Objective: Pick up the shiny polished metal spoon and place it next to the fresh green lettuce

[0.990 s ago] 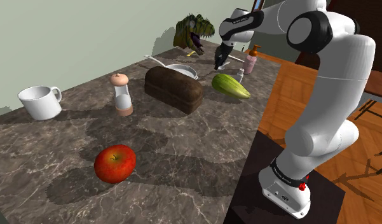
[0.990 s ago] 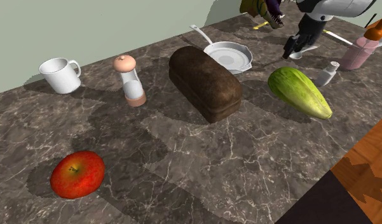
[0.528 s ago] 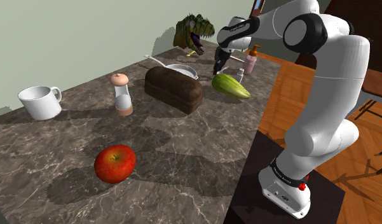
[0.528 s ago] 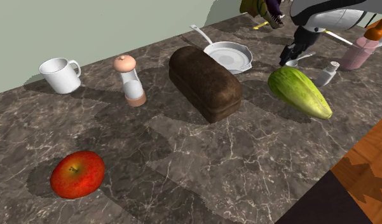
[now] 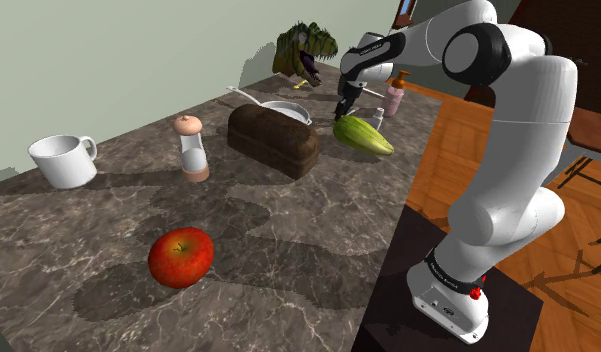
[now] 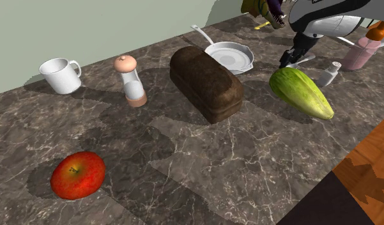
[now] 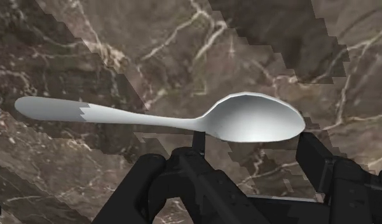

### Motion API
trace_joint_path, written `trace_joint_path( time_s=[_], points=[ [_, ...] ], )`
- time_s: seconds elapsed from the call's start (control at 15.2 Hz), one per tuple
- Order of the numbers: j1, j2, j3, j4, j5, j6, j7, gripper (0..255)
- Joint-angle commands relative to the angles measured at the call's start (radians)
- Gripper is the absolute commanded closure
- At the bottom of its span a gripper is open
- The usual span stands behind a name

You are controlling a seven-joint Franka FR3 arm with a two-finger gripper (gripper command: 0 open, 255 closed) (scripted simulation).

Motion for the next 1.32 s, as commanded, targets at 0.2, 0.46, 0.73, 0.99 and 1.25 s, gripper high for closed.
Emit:
trace_joint_path(
  time_s=[0.2,0.46,0.73,0.99,1.25],
  points=[
    [0.000,0.000,0.000,0.000,0.000,0.000,0.000,0],
    [0.000,0.000,0.000,0.000,0.000,0.000,0.000,0],
    [-0.004,-0.074,-0.003,0.019,-0.003,-0.093,0.002,0],
    [-0.004,-0.074,-0.003,0.019,-0.003,-0.093,0.002,0],
    [-0.004,-0.074,-0.003,0.019,-0.003,-0.093,0.002,0]
  ],
)
